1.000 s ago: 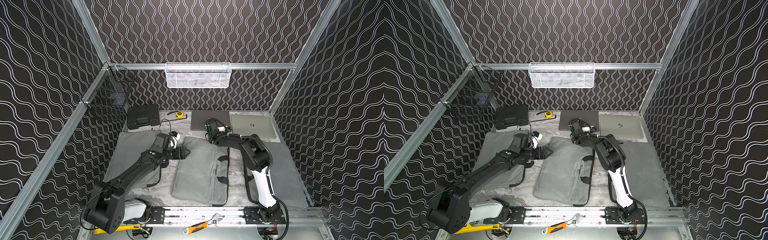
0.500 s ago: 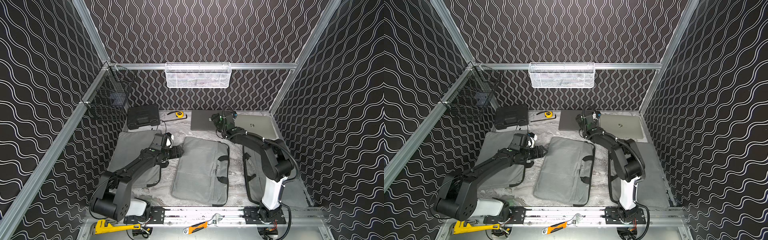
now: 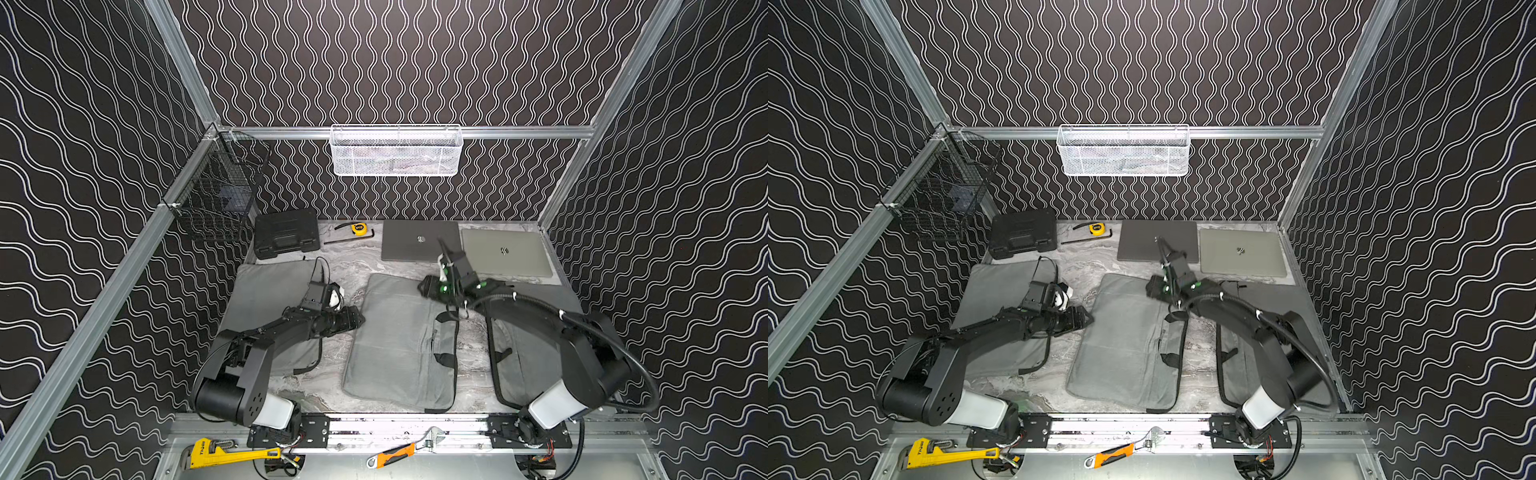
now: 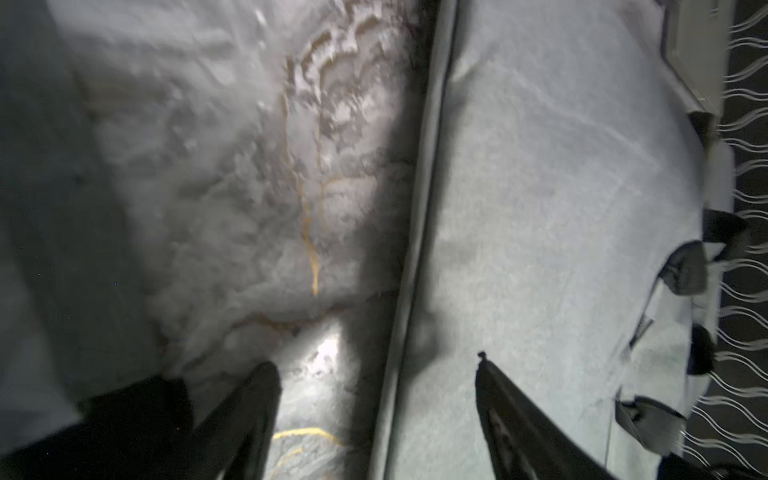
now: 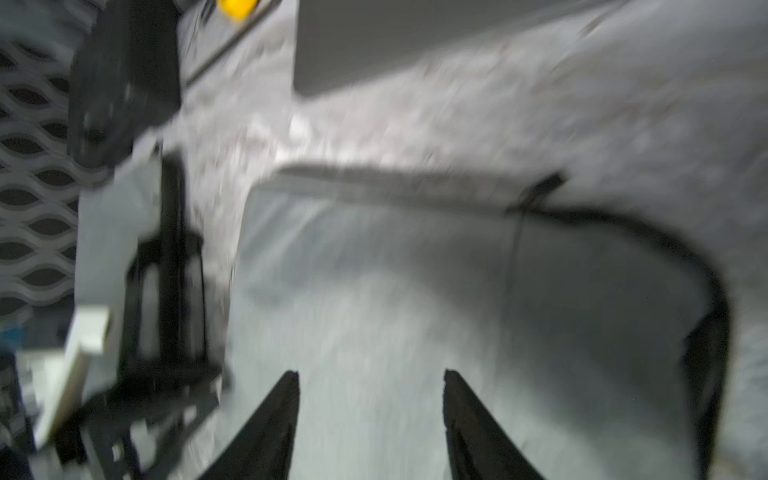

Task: Open the zippered laptop bag and take out the laptop
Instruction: Move the zippered laptop bag to the center of the board.

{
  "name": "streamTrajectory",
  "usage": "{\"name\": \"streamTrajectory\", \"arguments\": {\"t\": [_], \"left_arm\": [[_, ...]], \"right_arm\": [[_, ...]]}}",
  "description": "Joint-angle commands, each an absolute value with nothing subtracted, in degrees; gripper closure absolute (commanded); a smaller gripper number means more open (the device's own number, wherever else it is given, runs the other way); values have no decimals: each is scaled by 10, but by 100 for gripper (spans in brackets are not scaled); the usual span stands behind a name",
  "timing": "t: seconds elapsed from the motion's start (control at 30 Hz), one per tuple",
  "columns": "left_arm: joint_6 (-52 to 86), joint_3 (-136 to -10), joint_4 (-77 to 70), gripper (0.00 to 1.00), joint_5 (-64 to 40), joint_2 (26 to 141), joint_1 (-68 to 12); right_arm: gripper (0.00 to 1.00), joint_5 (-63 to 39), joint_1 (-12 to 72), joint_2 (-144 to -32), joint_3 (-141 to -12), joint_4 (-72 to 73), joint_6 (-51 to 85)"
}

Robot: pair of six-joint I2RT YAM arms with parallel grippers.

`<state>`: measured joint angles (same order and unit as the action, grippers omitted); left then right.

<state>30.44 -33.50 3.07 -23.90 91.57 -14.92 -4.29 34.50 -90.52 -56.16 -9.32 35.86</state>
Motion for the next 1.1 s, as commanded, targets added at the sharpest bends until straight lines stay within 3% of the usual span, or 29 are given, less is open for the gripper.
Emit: {"name": "streamTrajectory", "arguments": {"t": [0.0,0.13,0.33,0.63,1.07], "left_arm": [[355,-303,-11,23,-266,903,-158],[377,-288,-6,24,-259,891,-205],[451,-281,-61,24,-232,898,-313],[536,-312,-155,25,-204,961,-432],[405,-422,91,23,-110,914,-440]], "right_arm": [[52,-94,344,-907,-502,-50,349],[60,-162,281,-929,-457,-4,375],[59,-156,203,-919,-472,-45,332],[57,-147,173,-890,-442,-70,298],[56,-123,174,-778,-329,-61,337]]}}
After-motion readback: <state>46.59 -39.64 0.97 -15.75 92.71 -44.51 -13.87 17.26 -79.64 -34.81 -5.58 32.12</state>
